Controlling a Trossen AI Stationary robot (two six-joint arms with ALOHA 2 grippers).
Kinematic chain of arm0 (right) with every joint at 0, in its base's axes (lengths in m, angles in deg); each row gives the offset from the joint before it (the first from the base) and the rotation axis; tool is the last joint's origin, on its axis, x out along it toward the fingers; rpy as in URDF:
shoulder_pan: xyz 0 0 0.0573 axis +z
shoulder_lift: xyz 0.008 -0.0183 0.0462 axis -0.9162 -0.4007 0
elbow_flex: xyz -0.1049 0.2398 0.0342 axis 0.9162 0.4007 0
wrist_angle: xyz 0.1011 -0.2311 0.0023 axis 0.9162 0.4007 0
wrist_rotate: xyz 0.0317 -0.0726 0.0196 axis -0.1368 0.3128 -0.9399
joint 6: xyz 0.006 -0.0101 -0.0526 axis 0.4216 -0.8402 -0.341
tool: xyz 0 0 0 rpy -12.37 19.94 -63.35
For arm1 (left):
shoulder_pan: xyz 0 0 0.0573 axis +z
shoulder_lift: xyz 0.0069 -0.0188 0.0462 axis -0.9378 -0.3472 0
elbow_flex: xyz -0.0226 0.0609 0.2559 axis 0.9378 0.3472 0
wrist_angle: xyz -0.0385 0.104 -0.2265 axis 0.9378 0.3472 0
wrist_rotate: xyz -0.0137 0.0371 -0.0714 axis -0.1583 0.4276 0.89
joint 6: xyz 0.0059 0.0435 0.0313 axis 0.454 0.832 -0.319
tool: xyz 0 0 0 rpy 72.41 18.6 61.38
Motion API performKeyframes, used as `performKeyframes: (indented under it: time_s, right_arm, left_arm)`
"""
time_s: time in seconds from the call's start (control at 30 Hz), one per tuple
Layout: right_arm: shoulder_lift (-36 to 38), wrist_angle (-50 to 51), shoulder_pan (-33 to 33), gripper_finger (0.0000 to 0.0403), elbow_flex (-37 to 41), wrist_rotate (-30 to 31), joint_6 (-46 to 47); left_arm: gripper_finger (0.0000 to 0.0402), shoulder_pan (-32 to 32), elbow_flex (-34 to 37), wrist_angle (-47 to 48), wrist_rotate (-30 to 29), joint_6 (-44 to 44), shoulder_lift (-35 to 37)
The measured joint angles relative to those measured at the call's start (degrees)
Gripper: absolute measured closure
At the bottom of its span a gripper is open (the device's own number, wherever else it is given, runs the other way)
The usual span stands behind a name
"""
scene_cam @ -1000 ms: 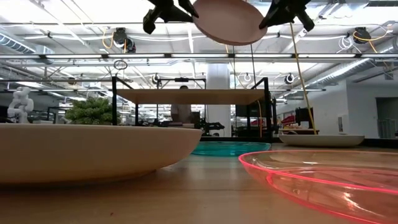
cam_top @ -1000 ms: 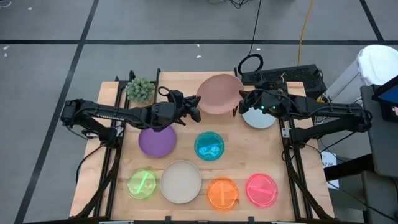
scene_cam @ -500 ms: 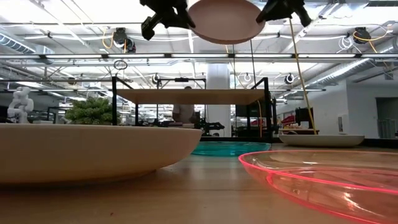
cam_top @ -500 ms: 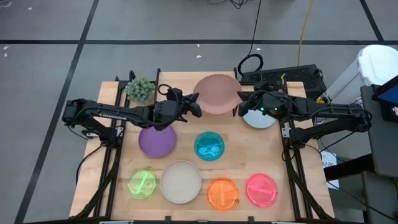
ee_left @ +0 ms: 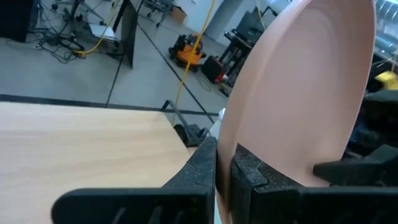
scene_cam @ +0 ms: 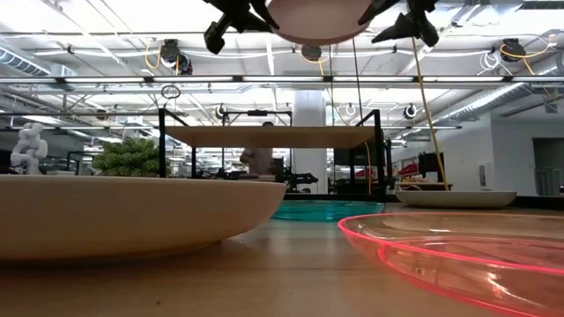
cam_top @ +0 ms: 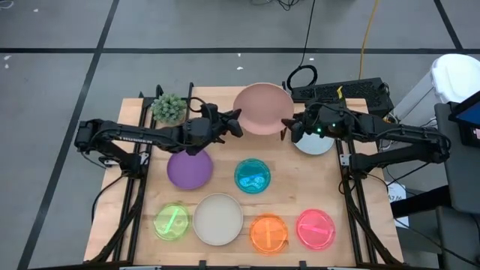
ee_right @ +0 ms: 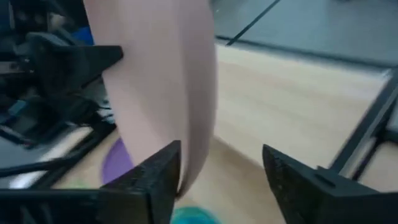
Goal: Place and stack plates onto a shelf
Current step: Put the pink plate on the shelf
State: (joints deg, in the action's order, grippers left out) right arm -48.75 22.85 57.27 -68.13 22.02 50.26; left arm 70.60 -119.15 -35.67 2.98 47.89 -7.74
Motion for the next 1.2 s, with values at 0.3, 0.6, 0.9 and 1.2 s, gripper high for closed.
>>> performKeyframes:
  time_s: [0.3,0.6,0.9,1.2]
  right_arm:
    - [0.8,2.7,-2.5,0.0142,-0.1,-0.2,-0.7]
    - [1.1,2.1,-2.6,0.0138,0.1,-4.9,-0.2]
    - [3.8,2.4,-2.8,0.0138,0.1,-18.4,-0.3]
    - [8.7,2.1,-2.8,0.0138,0.1,-25.3,-5.5]
  left_arm:
    - [0.0388,4.1,0.1,4.9,1.4,-1.7,3.4]
    - [0.0389,7.9,0.0,11.6,0.2,-10.3,4.7]
    - [0.0389,5.4,-0.1,27.7,-4.2,-35.1,4.2]
    - [0.0389,-4.8,-0.1,36.7,-14.1,-57.7,2.6]
